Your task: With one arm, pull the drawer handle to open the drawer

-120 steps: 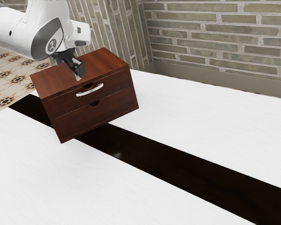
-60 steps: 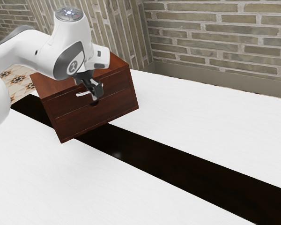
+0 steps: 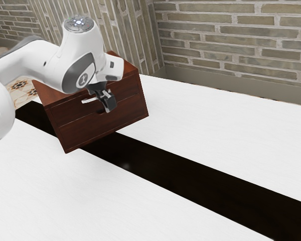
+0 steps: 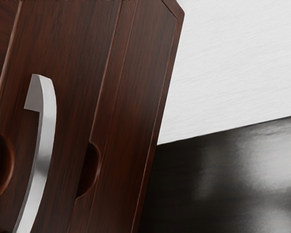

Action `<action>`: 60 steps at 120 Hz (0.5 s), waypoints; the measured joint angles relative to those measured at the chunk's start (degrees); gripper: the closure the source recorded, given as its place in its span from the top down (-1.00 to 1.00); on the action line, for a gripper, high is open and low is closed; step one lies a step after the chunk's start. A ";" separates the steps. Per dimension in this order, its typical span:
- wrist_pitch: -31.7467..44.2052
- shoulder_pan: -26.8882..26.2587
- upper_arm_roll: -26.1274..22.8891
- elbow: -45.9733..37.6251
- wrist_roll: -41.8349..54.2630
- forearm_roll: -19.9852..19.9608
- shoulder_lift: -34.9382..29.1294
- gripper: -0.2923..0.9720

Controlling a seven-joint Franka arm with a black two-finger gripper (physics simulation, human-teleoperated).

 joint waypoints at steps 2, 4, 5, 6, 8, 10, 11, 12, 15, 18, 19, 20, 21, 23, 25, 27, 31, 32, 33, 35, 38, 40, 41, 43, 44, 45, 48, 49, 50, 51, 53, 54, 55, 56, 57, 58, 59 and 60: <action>0.09 -0.01 -0.02 -0.04 0.11 -0.04 0.03 0.50; 0.16 -0.03 -0.04 -0.09 0.22 -0.08 0.06 0.50; 0.20 -0.04 -0.04 -0.12 0.27 -0.10 0.07 0.50; 0.23 -0.05 -0.05 -0.15 0.32 -0.12 0.09 0.50; 0.30 -0.05 -0.10 -0.20 0.43 -0.16 0.12 0.50; 0.36 -0.07 -0.14 -0.24 0.53 -0.19 0.12 0.50; 0.39 -0.07 -0.16 -0.27 0.58 -0.21 0.12 0.50; 0.42 -0.08 -0.17 -0.29 0.62 -0.22 0.12 0.50; 0.50 -0.08 -0.20 -0.33 0.76 -0.26 0.14 0.50; 0.57 -0.06 -0.22 -0.36 0.90 -0.29 0.17 0.50; 0.59 -0.06 -0.23 -0.37 0.94 -0.30 0.17 0.50; 0.61 -0.05 -0.23 -0.37 0.99 -0.31 0.18 0.50; 0.63 -0.05 -0.24 -0.38 1.03 -0.32 0.18 0.50; 0.67 -0.03 -0.24 -0.39 1.11 -0.33 0.19 0.50; 0.71 -0.02 -0.24 -0.39 1.19 -0.34 0.22 0.50; 0.78 -0.01 -0.25 -0.40 1.27 -0.35 0.27 0.50; 1.05 0.08 -0.25 -0.40 1.43 -0.37 0.37 0.50; 1.12 0.13 -0.25 -0.39 1.47 -0.38 0.38 0.50; 1.18 0.19 -0.27 -0.36 1.51 -0.37 0.40 0.50; 1.30 0.31 -0.29 -0.29 1.58 -0.37 0.41 0.50; 1.46 0.47 -0.31 -0.20 1.69 -0.36 0.40 0.50; 1.55 0.56 -0.32 -0.14 1.76 -0.35 0.40 0.50; 1.60 0.60 -0.32 -0.10 1.79 -0.34 0.40 0.50; 1.69 0.68 -0.31 -0.04 1.86 -0.33 0.39 0.50; 1.73 0.72 -0.31 -0.02 1.89 -0.32 0.39 0.50; 1.76 0.76 -0.30 0.00 1.93 -0.31 0.39 0.50; 1.87 0.86 -0.29 0.04 2.02 -0.28 0.39 0.50; 1.90 0.91 -0.30 0.06 2.05 -0.27 0.40 0.50; 1.93 0.96 -0.31 0.06 2.08 -0.27 0.41 0.50; 1.97 1.00 -0.31 0.07 2.11 -0.26 0.42 0.50; 2.02 1.08 -0.32 0.09 2.17 -0.25 0.45 0.50; 2.05 1.11 -0.32 0.09 2.20 -0.24 0.46 0.50; 2.08 1.15 -0.33 0.09 2.23 -0.24 0.48 0.50; 2.10 1.17 -0.33 0.10 2.26 -0.23 0.49 0.50; 2.13 1.20 -0.33 0.10 2.28 -0.23 0.50 0.50; 2.15 1.22 -0.33 0.10 2.31 -0.23 0.51 0.50; 2.17 1.24 -0.33 0.11 2.34 -0.22 0.53 0.50; 2.20 1.25 -0.33 0.11 2.36 -0.21 0.55 0.50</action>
